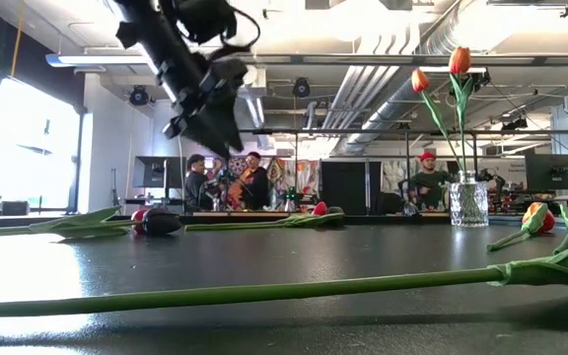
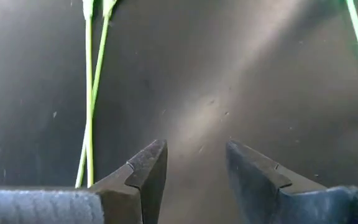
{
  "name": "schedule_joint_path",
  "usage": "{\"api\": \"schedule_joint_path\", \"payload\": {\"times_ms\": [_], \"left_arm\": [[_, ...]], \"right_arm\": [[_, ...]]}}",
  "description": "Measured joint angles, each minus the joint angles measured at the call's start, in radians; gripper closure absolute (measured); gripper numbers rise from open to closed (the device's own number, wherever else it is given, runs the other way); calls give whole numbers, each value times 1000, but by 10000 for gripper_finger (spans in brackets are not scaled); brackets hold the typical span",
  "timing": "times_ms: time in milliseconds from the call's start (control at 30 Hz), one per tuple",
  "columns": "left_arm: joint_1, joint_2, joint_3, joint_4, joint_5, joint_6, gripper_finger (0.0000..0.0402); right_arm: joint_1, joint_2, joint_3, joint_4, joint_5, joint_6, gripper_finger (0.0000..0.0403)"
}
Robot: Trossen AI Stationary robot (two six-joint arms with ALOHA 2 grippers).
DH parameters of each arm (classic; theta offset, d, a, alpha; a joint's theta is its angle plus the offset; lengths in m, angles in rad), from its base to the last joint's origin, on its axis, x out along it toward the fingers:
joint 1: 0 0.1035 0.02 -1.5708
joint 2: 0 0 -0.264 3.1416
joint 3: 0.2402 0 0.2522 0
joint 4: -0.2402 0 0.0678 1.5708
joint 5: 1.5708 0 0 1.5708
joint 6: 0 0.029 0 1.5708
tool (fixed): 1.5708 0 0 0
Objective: Sort flowers into vase by color
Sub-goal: Put the orange tulip into the transparent flower vase
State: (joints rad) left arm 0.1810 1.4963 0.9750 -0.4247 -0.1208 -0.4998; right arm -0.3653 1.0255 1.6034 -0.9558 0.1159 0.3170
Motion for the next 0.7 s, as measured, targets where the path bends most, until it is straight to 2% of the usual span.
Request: {"api": "schedule_joint_path", "payload": {"times_ms": [200,300,400,500,700], "left_arm": [[-24,34,-14,66,28,-50,250],[-49,71,-14,210,28,-51,256],[-62,131,-5,400,73,-67,269],[-75,217,58,494,113,-76,278],[-95,413,282,475,147,-25,282]], "right_arm": [[102,1,-100,14,4,86,236],[166,3,-113,-9,5,117,247],[240,8,-113,-29,5,178,257],[307,7,-113,-76,-26,259,264],[447,8,-113,-305,-43,457,267]]}}
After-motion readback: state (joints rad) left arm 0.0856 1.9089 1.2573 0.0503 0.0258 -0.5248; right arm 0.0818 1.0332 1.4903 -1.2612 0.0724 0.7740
